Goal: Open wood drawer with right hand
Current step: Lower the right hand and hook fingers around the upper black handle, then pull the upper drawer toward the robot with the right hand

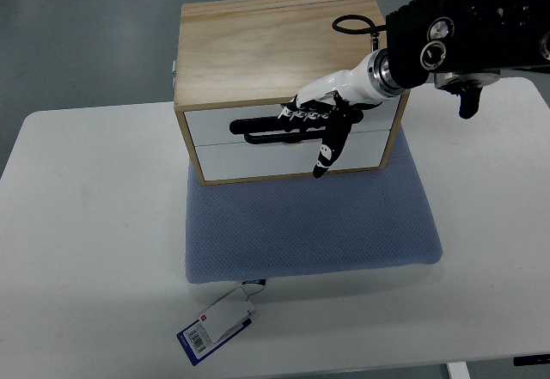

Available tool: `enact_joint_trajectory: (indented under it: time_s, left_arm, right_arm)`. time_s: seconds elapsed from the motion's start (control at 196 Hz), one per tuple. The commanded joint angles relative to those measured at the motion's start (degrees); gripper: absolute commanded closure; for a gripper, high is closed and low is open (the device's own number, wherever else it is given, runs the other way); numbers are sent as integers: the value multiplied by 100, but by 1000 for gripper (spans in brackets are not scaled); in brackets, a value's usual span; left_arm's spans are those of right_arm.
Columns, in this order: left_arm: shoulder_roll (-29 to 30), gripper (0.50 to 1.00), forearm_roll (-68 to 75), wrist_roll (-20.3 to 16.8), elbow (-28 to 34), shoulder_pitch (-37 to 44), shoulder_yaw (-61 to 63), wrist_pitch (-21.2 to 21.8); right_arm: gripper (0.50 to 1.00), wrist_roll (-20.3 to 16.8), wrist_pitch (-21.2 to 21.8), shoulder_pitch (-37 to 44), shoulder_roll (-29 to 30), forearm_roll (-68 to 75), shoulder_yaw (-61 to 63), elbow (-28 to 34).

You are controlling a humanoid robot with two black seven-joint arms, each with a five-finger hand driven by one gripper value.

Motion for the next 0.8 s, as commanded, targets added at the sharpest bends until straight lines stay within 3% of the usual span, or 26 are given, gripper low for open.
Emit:
enact_joint_trajectory:
  time_s: [0.0,0.795]
  left_arm:
    - [0,500,0,-5,0,0,0,1]
    - [0,500,0,-5,0,0,0,1]
  right_arm:
    - [579,-7,104,24,-30,0,-69,3]
    - [576,11,1229,393,-215,8,-175,408]
